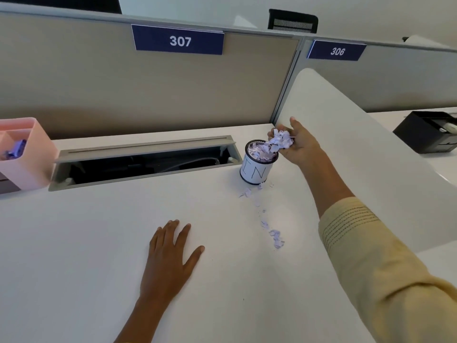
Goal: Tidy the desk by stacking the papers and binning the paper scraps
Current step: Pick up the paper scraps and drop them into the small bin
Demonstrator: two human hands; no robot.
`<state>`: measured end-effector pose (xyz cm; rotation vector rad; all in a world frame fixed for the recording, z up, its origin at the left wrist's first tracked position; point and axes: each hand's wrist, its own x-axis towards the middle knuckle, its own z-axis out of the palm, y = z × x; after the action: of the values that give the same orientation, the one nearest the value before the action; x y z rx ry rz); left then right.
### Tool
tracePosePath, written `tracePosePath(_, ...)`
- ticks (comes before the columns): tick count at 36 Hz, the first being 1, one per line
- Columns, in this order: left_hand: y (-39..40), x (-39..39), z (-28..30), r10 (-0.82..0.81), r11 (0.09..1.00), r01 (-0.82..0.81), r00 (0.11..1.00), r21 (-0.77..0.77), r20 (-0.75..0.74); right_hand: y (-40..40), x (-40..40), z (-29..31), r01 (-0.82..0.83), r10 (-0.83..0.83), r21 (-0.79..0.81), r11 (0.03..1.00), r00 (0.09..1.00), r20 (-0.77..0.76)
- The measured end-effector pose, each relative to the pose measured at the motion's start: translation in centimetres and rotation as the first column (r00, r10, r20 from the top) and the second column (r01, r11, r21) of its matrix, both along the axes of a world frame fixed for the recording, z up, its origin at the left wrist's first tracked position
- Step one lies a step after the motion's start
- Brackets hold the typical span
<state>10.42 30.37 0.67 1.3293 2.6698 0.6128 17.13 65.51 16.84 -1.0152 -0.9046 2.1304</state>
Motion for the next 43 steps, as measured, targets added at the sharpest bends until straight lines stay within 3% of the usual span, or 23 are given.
tracePosePath(6, 0.0, 0.0, 0.0, 0.002, 1.000, -0.002, 1.000, 0.001, -0.006, -1.0, -1.5, -1.7, -0.055, -0.017, 0.329, 0.943, 0.977, 0.211)
tracePosePath(10, 0.1, 0.0, -0.1, 0.000, 1.000, 0.000, 1.000, -0.002, -0.008, -1.2, -1.3, -1.7, -0.155, -0.028, 0.537, 0.829, 0.948, 0.316)
tracePosePath(13, 0.0, 0.0, 0.0, -0.001, 1.000, 0.001, 1.000, -0.008, -0.004, -2.3, -0.4, -2.1, -0.206, -0.124, 0.717, 0.666, 0.917, 0.380)
tracePosePath(16, 0.0, 0.0, 0.0, -0.004, 1.000, 0.004, 1.000, -0.019, 0.013, -3.7, 0.9, -3.8, -0.416, -0.235, 0.835, 0.360, 0.826, 0.513)
tracePosePath(18, 0.0, -0.1, 0.0, -0.003, 1.000, 0.004, 1.000, -0.026, 0.027, -4.2, 1.3, -5.5, -0.582, -0.259, 0.802, 0.137, 0.760, 0.596)
tracePosePath(20, -0.1, 0.0, 0.0, -0.004, 1.000, 0.005, 1.000, -0.027, 0.027, -4.5, 1.4, -6.6, -0.709, -0.301, 0.705, 0.013, 0.670, 0.679)
tracePosePath(23, -0.1, 0.1, 0.2, -0.007, 1.000, 0.007, 1.000, -0.024, 0.010, -4.8, 1.2, -7.0, -0.817, -0.376, 0.575, -0.054, 0.550, 0.746)
tracePosePath(26, -0.1, 0.1, 0.3, -0.001, 1.000, 0.001, 1.000, -0.016, 0.008, -4.9, 0.7, -6.6, -0.857, -0.426, 0.507, -0.094, 0.495, 0.758)
tracePosePath(28, -0.1, 0.1, 0.3, 0.002, 1.000, -0.002, 1.000, -0.004, 0.000, -4.6, 0.2, -6.5, -0.856, -0.449, 0.511, -0.082, 0.490, 0.748)
tracePosePath(31, -0.1, 0.1, 0.4, -0.002, 1.000, 0.002, 1.000, 0.006, -0.010, -4.4, -0.5, -5.8, -0.856, -0.369, 0.517, 0.023, 0.473, 0.800)
tracePosePath(33, 0.0, 0.2, 0.3, 0.000, 1.000, 0.000, 1.000, 0.017, -0.016, -4.2, -0.7, -4.9, -0.783, -0.285, 0.606, 0.142, 0.554, 0.782)
tracePosePath(35, 0.0, 0.2, 0.2, 0.004, 1.000, -0.003, 1.000, 0.027, -0.019, -3.9, -0.3, -3.6, -0.580, -0.292, 0.761, 0.291, 0.704, 0.648)
tracePosePath(37, 0.0, 0.2, 0.1, 0.011, 1.000, -0.011, 1.000, 0.026, -0.016, -2.9, 0.3, -2.9, -0.274, -0.354, 0.854, 0.442, 0.821, 0.447)
tracePosePath(40, 0.0, 0.2, 0.0, 0.025, 1.000, -0.026, 1.000, 0.013, 0.002, -0.6, 1.2, -3.2, 0.040, -0.436, 0.786, 0.617, 0.848, 0.300)
tracePosePath(43, 0.0, 0.3, -0.1, 0.035, 0.999, -0.035, 0.999, 0.016, 0.001, 1.3, 2.1, -5.2, 0.014, -0.430, 0.722, 0.692, 0.811, 0.396)
